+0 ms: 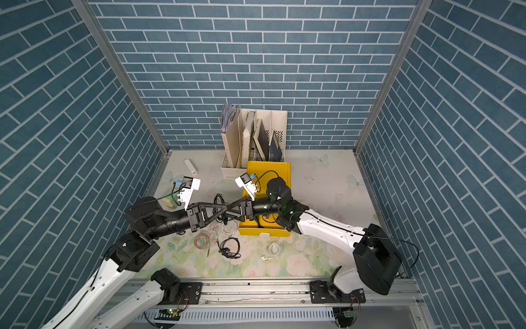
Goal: Place the wired earphones into the drawer by color
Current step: Pick up the wired earphones from the center of the board.
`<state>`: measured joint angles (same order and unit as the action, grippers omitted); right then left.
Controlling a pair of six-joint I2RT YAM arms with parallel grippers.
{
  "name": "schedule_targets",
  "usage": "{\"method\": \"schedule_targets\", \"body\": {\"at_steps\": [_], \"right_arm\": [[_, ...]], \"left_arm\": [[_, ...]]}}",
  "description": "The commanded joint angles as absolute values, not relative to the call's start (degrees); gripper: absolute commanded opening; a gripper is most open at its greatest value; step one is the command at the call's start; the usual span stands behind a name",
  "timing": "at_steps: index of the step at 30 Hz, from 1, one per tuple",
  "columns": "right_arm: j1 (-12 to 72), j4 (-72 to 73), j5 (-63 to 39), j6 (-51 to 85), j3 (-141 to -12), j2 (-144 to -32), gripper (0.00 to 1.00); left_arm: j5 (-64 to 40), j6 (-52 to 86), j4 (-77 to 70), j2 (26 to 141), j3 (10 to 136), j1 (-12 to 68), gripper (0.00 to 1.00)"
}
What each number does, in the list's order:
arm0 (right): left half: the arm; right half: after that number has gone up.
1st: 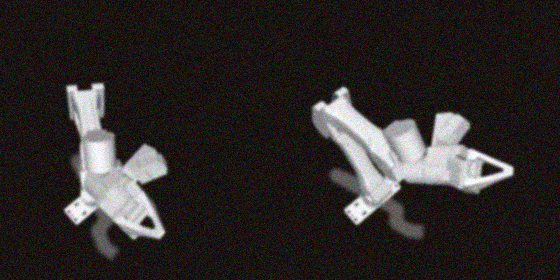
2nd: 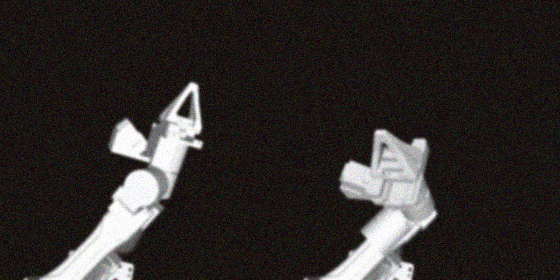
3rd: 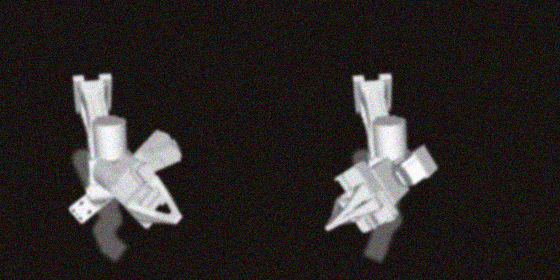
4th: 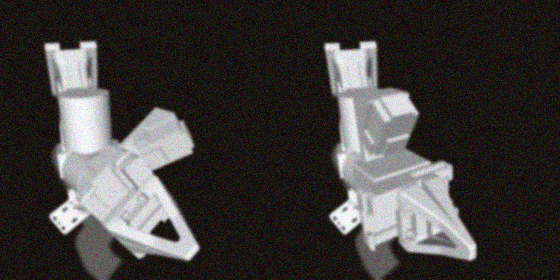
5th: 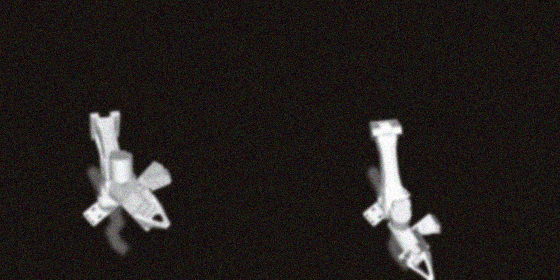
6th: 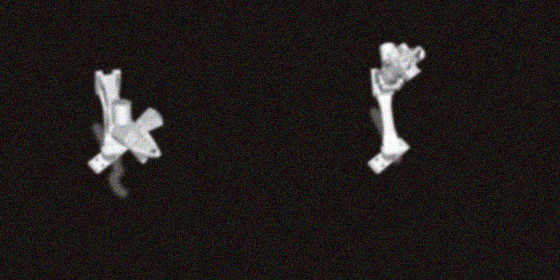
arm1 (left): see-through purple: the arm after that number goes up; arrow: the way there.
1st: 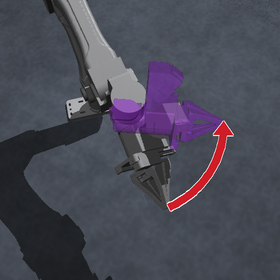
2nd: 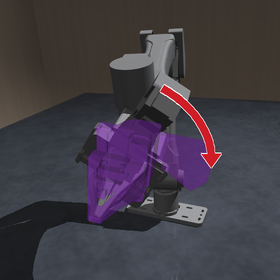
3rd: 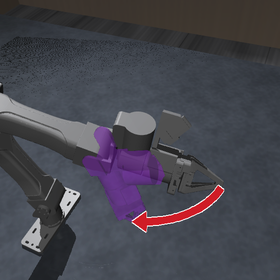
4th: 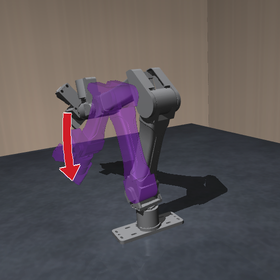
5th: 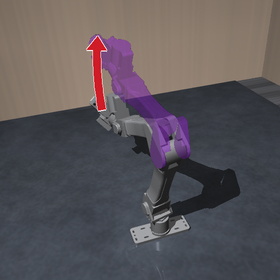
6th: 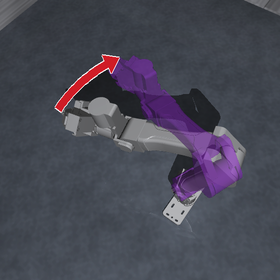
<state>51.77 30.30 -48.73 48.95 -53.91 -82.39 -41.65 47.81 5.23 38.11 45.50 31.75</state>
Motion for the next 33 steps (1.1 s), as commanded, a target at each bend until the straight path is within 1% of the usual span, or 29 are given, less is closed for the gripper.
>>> {"method": "schedule_targets", "body": {"at_steps": [1,6,15,20,23,26,28,31,33], "right_arm": [[52.0,35.1,-50.0,51.0,-53.7,-81.0,0.61],[52.7,37.1,-51.3,52.5,-53.3,-81.0,0.6],[55.1,40.6,-51.3,54.5,-52.7,-84.7,0.58],[56.0,41.6,-51.5,55.2,-54.7,-87.0,0.56],[56.4,41.8,-51.8,55.7,-55.7,-88.7,0.53],[56.6,42.6,-51.7,56.3,-55.6,-89.4,0.48],[56.6,42.9,-51.3,56.4,-55.4,-89.1,0.46],[56.7,45.1,-51.7,57.9,-55.6,-89.0,0.36],[56.7,45.0,-51.8,58.0,-55.8,-89.1,0.25]], "left_arm": [[-42.0,47.4,3.5,37.5,44.7,31.5,0.0],[-41.9,47.7,2.5,37.6,43.9,31.5,0.0],[-41.9,48.0,1.7,38.3,43.9,31.5,0.0],[-41.8,48.1,1.6,38.2,43.5,31.5,0.0],[-41.7,48.2,1.2,38.0,43.1,31.5,0.0],[-41.6,48.4,1.1,37.9,42.9,31.5,0.0],[-41.6,48.2,1.4,37.8,43.0,31.5,0.0],[-41.6,48.0,1.6,37.8,42.9,31.5,0.0],[-41.5,47.9,1.6,37.8,42.7,31.5,0.0]]}}
